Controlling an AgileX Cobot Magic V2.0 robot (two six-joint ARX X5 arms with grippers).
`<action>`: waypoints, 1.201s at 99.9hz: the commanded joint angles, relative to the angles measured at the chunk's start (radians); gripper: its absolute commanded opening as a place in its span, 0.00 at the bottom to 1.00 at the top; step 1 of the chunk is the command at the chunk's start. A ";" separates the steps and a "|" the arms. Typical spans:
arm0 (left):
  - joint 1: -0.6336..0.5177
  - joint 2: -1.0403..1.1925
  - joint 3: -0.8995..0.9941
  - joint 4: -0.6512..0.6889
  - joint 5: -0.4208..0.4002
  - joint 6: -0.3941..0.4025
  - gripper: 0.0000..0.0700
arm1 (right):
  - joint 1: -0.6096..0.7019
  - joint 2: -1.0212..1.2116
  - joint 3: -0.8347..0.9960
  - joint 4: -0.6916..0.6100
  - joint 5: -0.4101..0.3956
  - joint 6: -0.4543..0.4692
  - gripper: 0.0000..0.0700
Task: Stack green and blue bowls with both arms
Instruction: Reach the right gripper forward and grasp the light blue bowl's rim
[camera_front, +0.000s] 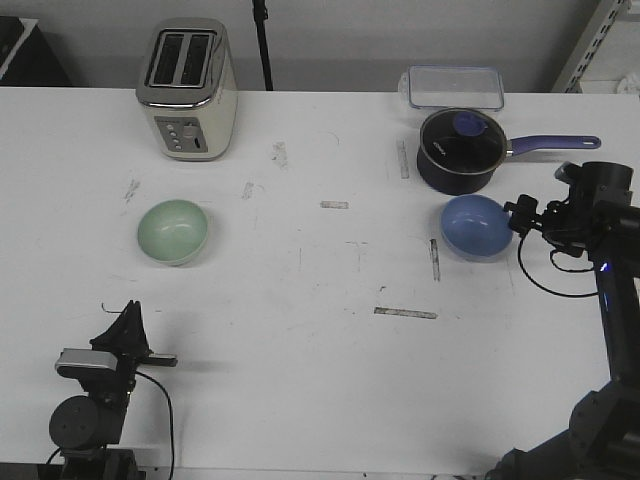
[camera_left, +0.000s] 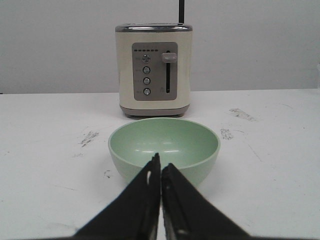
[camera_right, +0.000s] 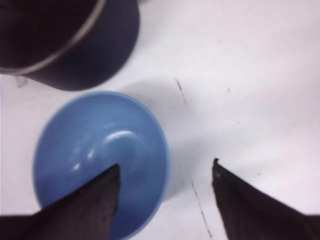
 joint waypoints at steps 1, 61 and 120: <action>0.002 -0.002 -0.023 0.011 -0.003 0.005 0.00 | 0.002 0.039 0.024 -0.009 -0.009 -0.003 0.69; 0.002 -0.002 -0.023 0.011 -0.003 0.005 0.00 | 0.028 0.209 0.024 0.043 -0.027 -0.048 0.52; 0.002 -0.002 -0.023 0.011 -0.003 0.005 0.00 | 0.057 0.225 0.024 0.051 -0.035 -0.020 0.02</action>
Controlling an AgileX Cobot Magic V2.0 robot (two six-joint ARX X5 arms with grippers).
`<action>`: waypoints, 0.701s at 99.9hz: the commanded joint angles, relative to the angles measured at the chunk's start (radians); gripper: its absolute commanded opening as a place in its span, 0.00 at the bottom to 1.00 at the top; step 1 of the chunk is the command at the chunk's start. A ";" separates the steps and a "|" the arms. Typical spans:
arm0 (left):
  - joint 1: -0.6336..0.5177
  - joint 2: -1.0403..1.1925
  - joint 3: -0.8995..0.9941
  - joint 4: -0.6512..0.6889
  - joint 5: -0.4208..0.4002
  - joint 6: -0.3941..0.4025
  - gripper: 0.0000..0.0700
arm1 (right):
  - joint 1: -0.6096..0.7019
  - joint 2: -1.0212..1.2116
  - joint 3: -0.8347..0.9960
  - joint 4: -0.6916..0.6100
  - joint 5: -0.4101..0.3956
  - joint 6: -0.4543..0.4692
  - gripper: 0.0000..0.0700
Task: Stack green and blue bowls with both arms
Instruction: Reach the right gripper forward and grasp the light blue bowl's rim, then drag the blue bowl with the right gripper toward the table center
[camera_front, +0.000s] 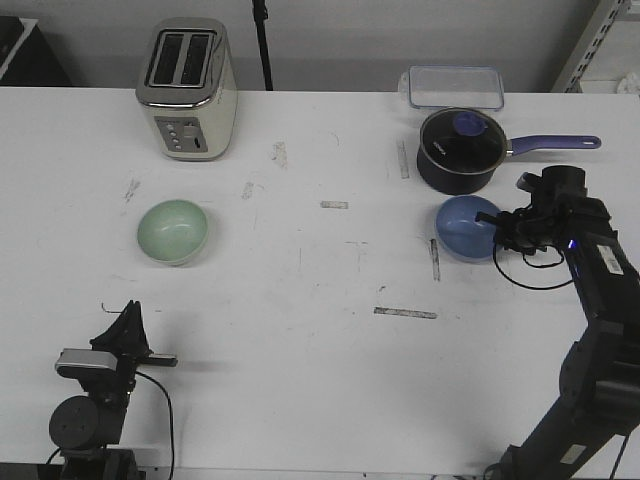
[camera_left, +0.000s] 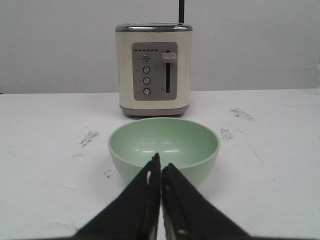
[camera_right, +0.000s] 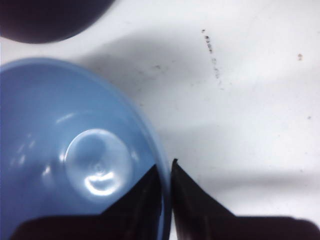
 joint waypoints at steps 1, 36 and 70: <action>0.002 -0.002 -0.023 0.011 -0.003 0.005 0.00 | 0.001 0.022 0.024 0.000 -0.004 0.017 0.02; 0.002 -0.002 -0.023 0.011 -0.003 0.005 0.00 | 0.005 -0.061 0.024 -0.032 -0.045 0.067 0.02; 0.002 -0.002 -0.023 0.011 -0.003 0.005 0.00 | 0.132 -0.169 0.024 -0.048 -0.050 0.145 0.02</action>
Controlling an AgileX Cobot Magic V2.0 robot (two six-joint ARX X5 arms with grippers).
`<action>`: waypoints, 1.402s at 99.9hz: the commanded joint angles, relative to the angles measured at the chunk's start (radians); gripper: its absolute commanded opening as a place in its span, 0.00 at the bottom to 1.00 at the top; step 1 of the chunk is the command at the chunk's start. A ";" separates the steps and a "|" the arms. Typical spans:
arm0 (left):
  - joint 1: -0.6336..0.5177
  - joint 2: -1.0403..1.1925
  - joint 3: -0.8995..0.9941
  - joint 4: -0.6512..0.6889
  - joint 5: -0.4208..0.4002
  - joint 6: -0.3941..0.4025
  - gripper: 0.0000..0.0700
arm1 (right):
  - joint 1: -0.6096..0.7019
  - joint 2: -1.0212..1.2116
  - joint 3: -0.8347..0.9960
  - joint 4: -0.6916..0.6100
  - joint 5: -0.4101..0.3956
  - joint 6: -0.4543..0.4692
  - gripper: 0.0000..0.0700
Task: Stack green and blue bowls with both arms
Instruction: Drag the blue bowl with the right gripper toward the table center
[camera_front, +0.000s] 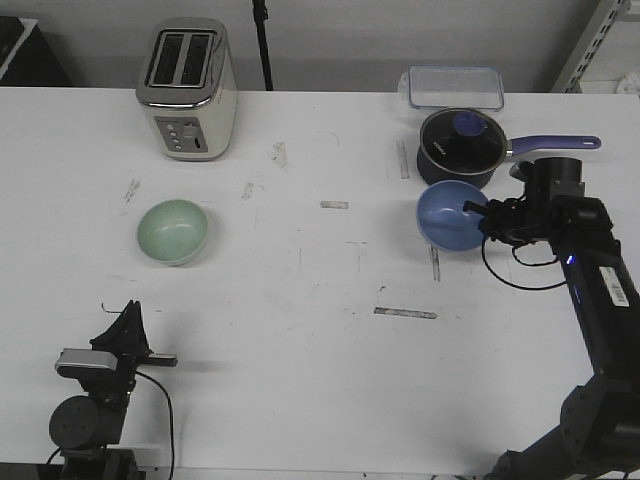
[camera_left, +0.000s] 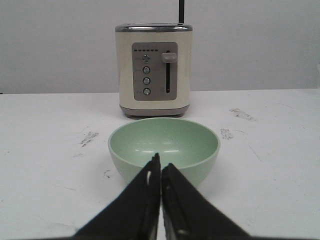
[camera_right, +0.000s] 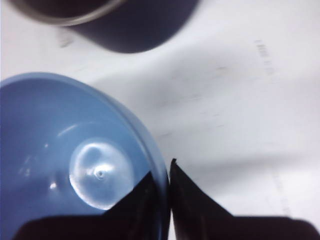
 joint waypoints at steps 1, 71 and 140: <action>0.002 -0.002 -0.023 0.011 -0.003 0.005 0.00 | 0.037 0.004 0.024 -0.002 -0.004 0.037 0.02; 0.002 -0.002 -0.023 0.011 -0.003 0.005 0.00 | 0.458 0.038 0.014 0.040 0.034 0.152 0.02; 0.002 -0.002 -0.023 0.011 -0.003 0.005 0.00 | 0.595 0.174 0.000 0.164 0.161 0.262 0.02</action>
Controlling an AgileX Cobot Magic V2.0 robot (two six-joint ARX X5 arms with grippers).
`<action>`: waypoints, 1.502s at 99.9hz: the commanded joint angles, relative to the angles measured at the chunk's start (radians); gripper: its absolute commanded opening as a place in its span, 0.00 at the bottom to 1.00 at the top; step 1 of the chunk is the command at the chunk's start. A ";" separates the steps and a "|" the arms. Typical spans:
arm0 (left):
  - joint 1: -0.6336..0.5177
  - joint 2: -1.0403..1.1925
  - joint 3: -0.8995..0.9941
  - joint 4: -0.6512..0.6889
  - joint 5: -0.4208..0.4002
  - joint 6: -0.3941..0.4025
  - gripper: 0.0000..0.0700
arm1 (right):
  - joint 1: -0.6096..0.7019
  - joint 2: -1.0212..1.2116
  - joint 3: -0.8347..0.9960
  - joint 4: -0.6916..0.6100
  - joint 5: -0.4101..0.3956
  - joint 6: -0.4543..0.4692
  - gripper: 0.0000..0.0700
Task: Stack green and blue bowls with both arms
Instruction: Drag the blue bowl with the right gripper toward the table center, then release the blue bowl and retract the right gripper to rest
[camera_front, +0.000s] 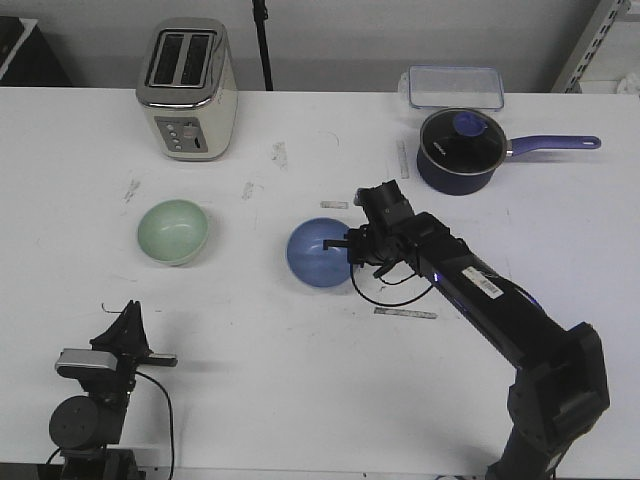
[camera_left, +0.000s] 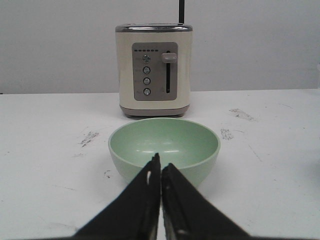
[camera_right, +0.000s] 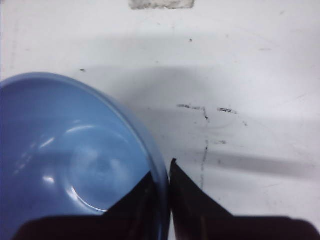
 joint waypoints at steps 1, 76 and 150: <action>0.002 -0.002 -0.023 0.011 -0.003 0.005 0.00 | 0.007 0.034 0.008 0.017 0.004 0.023 0.02; 0.002 -0.002 -0.023 0.011 -0.003 0.005 0.00 | 0.009 0.009 0.009 0.046 0.017 0.022 0.45; 0.002 -0.002 -0.023 0.011 -0.003 0.005 0.00 | -0.216 -0.405 -0.188 0.357 0.175 -0.514 0.07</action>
